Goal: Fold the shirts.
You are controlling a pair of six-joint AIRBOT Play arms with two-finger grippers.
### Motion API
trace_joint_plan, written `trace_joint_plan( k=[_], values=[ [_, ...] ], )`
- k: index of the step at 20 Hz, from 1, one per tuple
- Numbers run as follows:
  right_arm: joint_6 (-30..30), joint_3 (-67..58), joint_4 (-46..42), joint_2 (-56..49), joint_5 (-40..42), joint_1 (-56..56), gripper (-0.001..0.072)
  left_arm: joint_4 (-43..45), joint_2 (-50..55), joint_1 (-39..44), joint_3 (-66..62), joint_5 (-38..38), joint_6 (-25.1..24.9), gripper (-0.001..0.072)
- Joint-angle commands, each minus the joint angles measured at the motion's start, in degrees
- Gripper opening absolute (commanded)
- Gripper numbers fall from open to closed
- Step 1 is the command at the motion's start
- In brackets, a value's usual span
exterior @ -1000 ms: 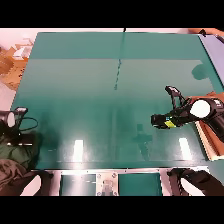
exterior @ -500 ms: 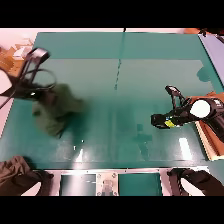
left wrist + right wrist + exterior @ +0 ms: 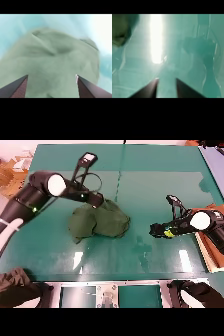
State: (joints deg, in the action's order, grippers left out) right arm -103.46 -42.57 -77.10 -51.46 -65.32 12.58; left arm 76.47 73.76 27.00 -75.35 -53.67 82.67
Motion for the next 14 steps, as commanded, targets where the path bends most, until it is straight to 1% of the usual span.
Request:
trace_joint_plan(
  k=[1,4,6,8,9,10,12,14],
  values=[
    [0.0,0.0,0.0,0.0,3.7,0.0,0.0336,-1.6,2.8,-8.3,-4.0,-8.0,1.6,0.0685],
    [0.0,1.6,1.3,-0.3,12.1,0.0,0.0336,-1.6,2.9,-20.4,-2.3,-20.8,2.8,0.0685],
    [0.1,3.9,4.9,-2.1,15.8,0.0,0.0336,-1.9,2.9,-26.7,3.3,-23.9,2.8,0.0685],
    [2.9,6.1,11.1,-6.1,17.2,0.4,0.0339,-2.7,2.9,-30.8,11.1,-22.7,2.6,0.0685],
    [5.9,6.6,15.1,-8.6,17.9,1.3,0.0393,-4.4,2.9,-32.0,14.7,-21.4,1.5,0.0685],
    [8.8,6.5,18.8,-11.1,18.5,2.5,0.0431,-7.7,2.9,-32.7,18.1,-19.0,-1.0,0.0685],
    [14.9,6.4,27.4,-16.2,22.4,6.2,0.0431,-15.2,2.9,-32.5,23.3,-14.1,-5.3,0.0684],
    [19.5,5.4,34.5,-20.6,25.3,8.8,0.0431,-25.2,3.2,-32.3,26.9,-10.3,-11.2,0.0684]
  ],
)
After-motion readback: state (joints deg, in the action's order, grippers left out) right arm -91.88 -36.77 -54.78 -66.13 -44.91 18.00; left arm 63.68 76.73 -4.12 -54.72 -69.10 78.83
